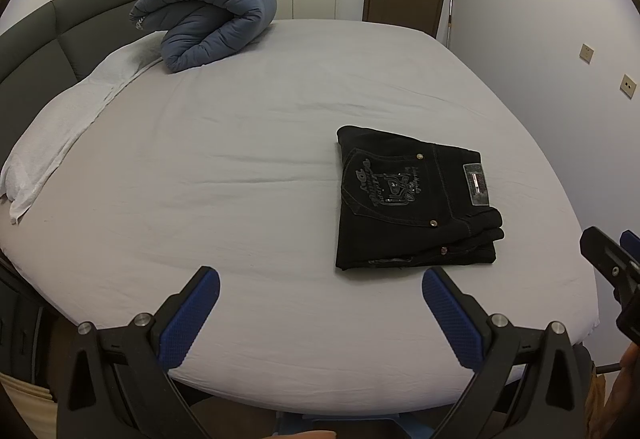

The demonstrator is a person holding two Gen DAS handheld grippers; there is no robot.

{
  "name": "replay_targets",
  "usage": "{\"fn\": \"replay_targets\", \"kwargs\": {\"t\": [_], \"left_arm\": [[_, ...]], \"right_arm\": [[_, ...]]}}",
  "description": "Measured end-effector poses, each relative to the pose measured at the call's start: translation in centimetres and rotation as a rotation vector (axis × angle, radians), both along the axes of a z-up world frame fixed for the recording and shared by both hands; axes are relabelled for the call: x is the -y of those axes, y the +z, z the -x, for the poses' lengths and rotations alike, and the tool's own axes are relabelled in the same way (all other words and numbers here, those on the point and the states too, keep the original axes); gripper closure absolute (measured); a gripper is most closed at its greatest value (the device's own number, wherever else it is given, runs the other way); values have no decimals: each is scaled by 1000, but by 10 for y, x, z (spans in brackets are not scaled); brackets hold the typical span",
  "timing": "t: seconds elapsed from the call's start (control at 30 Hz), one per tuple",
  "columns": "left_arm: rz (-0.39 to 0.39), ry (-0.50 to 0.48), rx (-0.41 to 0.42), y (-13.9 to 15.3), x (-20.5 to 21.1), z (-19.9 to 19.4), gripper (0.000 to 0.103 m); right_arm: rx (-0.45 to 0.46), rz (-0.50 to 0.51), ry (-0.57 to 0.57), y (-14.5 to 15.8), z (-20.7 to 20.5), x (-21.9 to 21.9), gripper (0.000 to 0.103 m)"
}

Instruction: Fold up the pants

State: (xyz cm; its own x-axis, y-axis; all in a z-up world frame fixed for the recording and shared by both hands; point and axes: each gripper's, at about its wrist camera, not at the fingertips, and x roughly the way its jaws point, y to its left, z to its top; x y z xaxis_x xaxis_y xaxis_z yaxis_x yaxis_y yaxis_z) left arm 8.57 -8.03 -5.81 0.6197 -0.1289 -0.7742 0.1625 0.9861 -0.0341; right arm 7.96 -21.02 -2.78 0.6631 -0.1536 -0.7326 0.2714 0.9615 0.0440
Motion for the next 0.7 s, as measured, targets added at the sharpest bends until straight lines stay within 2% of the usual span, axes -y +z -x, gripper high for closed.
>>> {"fn": "replay_targets", "kwargs": {"t": [0.7], "left_arm": [[-4,-10,0,-2,2,1,0]], "right_arm": [[0,-3,-2,-1,1,1,0]]}}
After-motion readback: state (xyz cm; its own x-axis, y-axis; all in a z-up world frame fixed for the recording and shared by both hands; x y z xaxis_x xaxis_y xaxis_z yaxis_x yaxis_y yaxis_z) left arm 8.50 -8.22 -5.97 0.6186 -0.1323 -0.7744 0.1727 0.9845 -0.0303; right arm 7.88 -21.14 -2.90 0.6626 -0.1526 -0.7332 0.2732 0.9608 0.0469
